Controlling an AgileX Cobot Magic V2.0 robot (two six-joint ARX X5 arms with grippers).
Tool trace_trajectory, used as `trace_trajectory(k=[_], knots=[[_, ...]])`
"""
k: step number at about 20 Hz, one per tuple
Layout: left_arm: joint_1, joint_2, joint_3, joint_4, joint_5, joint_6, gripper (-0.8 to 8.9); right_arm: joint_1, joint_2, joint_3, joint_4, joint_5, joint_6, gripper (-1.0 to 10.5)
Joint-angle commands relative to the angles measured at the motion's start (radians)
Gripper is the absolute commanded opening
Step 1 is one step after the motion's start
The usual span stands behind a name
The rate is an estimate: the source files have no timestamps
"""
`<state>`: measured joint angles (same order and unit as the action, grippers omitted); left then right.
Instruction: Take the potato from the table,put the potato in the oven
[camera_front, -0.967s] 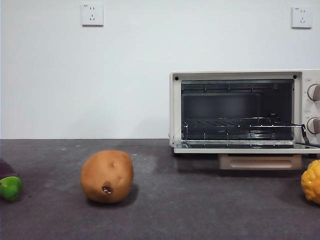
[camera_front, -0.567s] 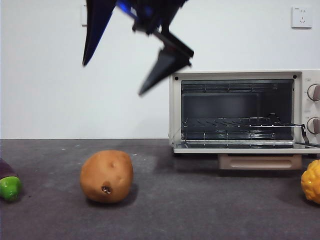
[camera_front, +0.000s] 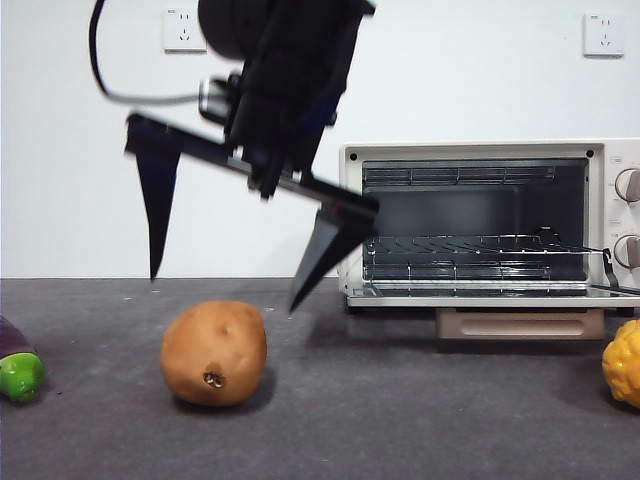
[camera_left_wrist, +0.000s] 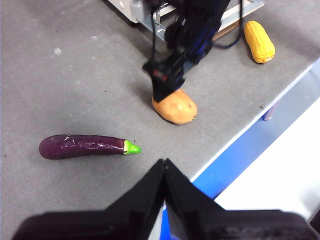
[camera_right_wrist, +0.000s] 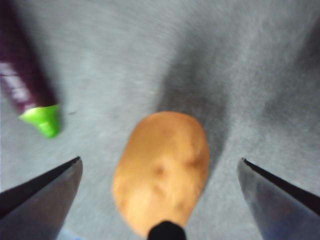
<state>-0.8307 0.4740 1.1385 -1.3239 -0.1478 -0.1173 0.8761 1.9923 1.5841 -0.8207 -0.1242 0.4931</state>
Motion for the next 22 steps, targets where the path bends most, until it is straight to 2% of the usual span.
trace_trajectory(k=[1,7,8,11,13,14,16,19,22], knots=[[0.000,-0.003,-0.004,0.004,-0.002,-0.011,-0.06,0.018,0.038,-0.001,0.005,0.017,0.039,6.3],[0.000,-0.003,-0.004,0.004,-0.002,-0.010,-0.05,0.050,0.093,-0.001,0.001,0.027,0.046,6.2],[0.000,-0.003,-0.004,0.004,-0.002,-0.010,-0.05,0.055,0.100,-0.001,0.001,0.028,0.046,5.9],[0.000,-0.003,-0.004,0.004,-0.002,-0.010,-0.05,0.062,0.105,-0.001,0.006,0.040,0.046,4.0],[0.000,-0.003,-0.004,0.004,-0.002,-0.010,-0.05,0.066,0.105,-0.001,0.006,0.051,0.046,1.4],[0.000,-0.003,-0.004,0.004,-0.002,-0.010,-0.05,0.066,0.105,-0.001,0.004,0.058,0.046,0.5],[0.000,-0.003,-0.004,0.004,-0.002,-0.010,-0.05,0.067,0.105,-0.001,-0.006,0.085,0.047,0.5],[0.000,-0.003,-0.004,0.004,-0.002,-0.010,-0.05,0.067,0.101,0.010,-0.026,0.074,0.046,0.6],[0.000,-0.003,-0.004,0.004,-0.002,-0.007,-0.05,0.058,0.082,0.117,-0.187,0.047,0.015,0.6]])
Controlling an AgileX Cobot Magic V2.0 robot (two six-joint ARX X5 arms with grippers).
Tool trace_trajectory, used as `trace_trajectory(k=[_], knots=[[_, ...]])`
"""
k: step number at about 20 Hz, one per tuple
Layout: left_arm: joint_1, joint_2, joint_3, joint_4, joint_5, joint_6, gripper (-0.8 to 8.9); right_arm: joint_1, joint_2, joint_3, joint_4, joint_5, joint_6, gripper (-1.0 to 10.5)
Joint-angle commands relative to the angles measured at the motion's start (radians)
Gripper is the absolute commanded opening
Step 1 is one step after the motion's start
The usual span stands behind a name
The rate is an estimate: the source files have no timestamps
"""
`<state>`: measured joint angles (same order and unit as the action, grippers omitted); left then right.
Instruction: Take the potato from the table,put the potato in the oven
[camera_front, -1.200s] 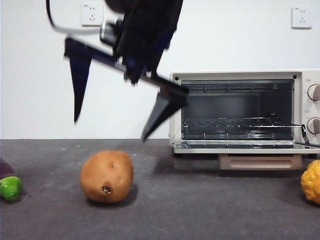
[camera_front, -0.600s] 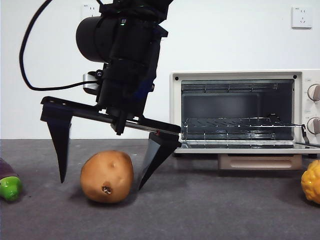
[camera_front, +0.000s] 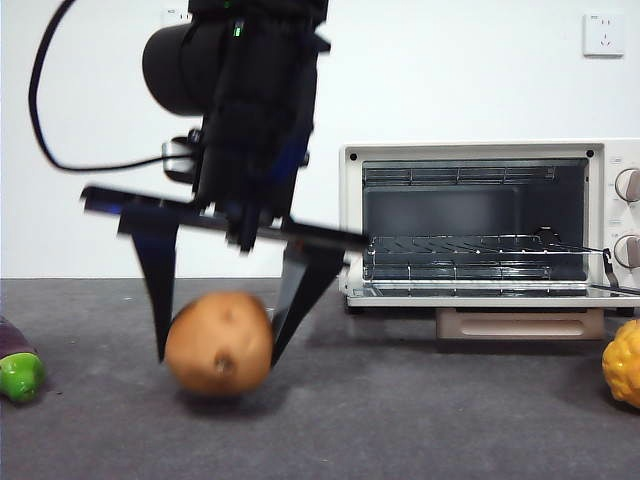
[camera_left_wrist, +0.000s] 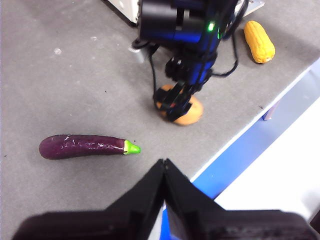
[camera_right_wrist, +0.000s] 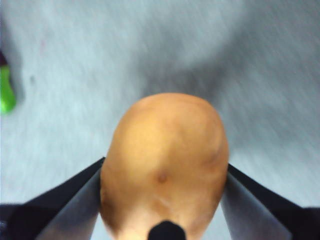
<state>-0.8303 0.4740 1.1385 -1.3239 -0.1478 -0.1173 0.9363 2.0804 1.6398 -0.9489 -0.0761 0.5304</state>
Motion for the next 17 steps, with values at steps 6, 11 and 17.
trace_trajectory(k=[6,11,17], knots=[[0.000,-0.003,-0.004,0.004,-0.003,0.010,-0.05,-0.002,-0.011,0.383,-0.419,0.277,-0.172,0.6],[0.000,-0.003,-0.004,0.004,-0.003,0.009,-0.05,-0.015,-0.046,0.423,-0.429,0.369,-0.309,0.6],[0.000,-0.002,-0.004,0.004,-0.107,0.017,-0.05,-0.044,-0.257,0.294,-0.430,0.478,-0.353,0.6]])
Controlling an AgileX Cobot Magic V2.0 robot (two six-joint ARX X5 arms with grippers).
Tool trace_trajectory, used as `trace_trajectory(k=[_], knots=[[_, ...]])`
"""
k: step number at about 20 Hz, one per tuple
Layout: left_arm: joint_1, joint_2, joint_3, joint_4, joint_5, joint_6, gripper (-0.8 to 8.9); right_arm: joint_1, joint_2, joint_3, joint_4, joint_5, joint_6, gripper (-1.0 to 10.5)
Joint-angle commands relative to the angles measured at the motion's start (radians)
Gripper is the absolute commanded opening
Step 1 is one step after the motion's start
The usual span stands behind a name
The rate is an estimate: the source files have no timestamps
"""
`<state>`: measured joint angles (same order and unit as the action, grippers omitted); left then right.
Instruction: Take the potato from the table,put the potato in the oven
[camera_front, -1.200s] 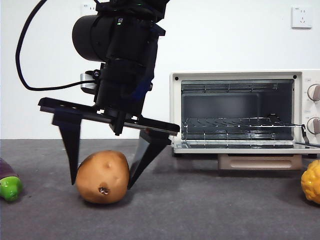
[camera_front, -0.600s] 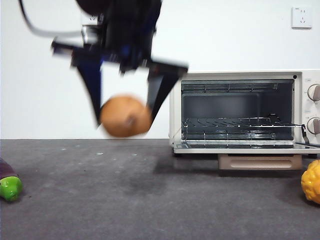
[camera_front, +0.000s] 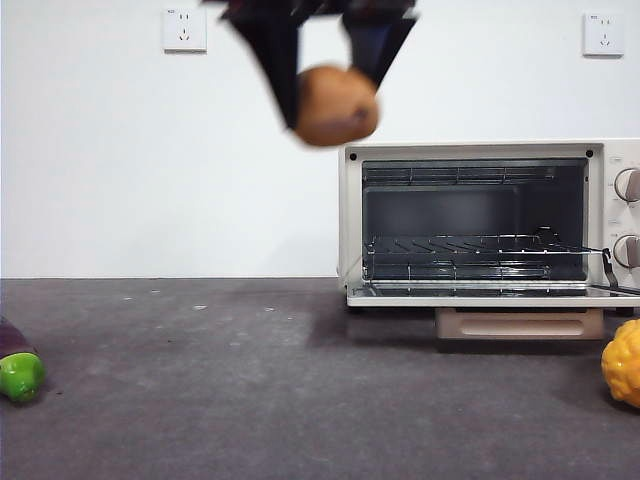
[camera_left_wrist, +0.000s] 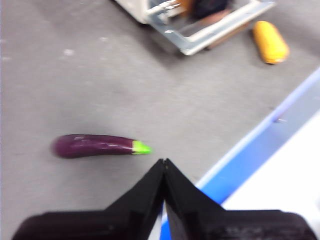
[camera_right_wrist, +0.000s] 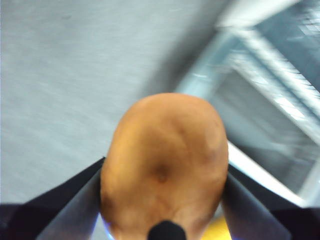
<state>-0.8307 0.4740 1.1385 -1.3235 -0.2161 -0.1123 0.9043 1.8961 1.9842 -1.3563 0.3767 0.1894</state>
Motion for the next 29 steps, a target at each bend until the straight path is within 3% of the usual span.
trace_trajectory(k=[1,5,8,13,18,23,29], knots=[[0.000,0.000,-0.004,0.004,-0.072,0.011,-0.05,-0.024,-0.140,-0.103,-0.023,0.031,-0.009,0.6],[0.000,0.000,-0.004,0.004,-0.156,0.011,-0.05,-0.080,-0.409,-0.317,-0.022,0.043,0.021,0.6],[0.000,0.000,-0.004,0.004,-0.156,0.011,-0.05,-0.124,-0.564,-0.445,0.008,0.137,0.069,0.6],[0.000,0.000,-0.004,0.004,-0.155,0.008,-0.05,-0.196,-0.712,-0.666,0.312,0.154,0.045,0.6],[0.000,0.002,-0.004,0.004,-0.154,0.007,-0.05,-0.269,-0.644,-0.797,0.573,0.107,0.027,0.6],[0.000,0.004,-0.004,0.004,-0.155,0.007,-0.05,-0.312,-0.487,-0.818,0.804,0.103,0.028,0.6],[0.000,0.004,-0.004,0.004,-0.154,0.006,-0.05,-0.354,-0.351,-0.818,0.956,0.102,0.028,0.6]])
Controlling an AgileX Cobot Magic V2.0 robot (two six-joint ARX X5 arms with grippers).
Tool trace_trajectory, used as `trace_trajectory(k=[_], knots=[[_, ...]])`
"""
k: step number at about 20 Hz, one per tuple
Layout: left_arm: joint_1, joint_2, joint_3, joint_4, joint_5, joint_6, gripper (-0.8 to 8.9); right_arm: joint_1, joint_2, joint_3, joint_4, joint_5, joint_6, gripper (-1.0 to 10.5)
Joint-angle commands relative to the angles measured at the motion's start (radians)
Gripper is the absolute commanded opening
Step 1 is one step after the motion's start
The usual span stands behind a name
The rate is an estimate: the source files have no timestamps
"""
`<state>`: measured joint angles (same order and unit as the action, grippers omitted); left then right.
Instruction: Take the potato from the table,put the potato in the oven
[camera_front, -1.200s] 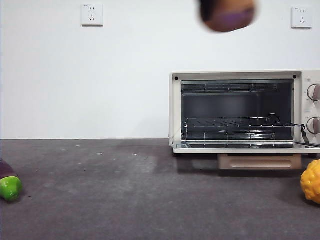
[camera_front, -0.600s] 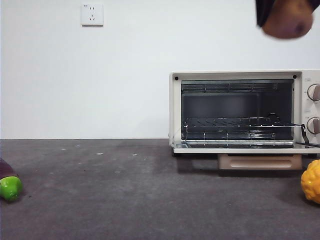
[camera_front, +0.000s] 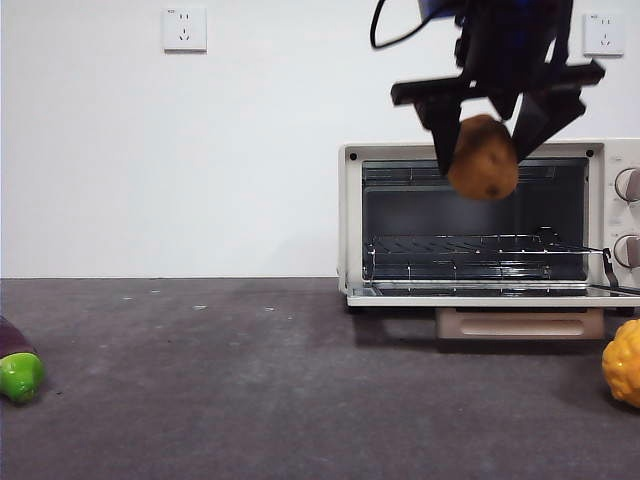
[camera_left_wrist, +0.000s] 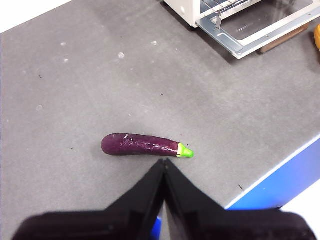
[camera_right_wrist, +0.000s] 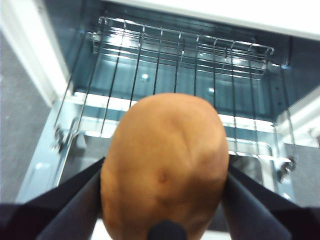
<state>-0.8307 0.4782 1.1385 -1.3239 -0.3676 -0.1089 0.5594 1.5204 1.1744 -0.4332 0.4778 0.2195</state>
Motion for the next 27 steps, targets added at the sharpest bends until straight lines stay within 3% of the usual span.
trace_trajectory(k=[1,7,15,21,24,27], knots=[[0.000,0.000,-0.004,0.004,-0.003,0.003,-0.05,-0.018,0.041,-0.008,0.061,0.001,-0.003,0.6],[0.000,0.000,-0.004,0.004,-0.003,-0.022,-0.05,-0.088,0.133,-0.008,0.238,0.000,-0.002,0.6],[0.000,0.000,-0.004,0.004,-0.005,-0.021,-0.05,-0.162,0.151,-0.008,0.327,-0.089,0.017,0.6],[0.000,0.002,-0.004,0.004,-0.030,-0.019,-0.05,-0.163,0.210,-0.007,0.359,-0.085,0.020,0.7],[0.000,0.002,-0.004,0.004,-0.030,-0.019,-0.05,-0.163,0.226,-0.007,0.360,-0.080,0.068,0.8],[0.000,0.004,-0.004,0.004,-0.030,-0.019,-0.05,-0.163,0.248,-0.007,0.372,-0.066,0.069,3.3]])
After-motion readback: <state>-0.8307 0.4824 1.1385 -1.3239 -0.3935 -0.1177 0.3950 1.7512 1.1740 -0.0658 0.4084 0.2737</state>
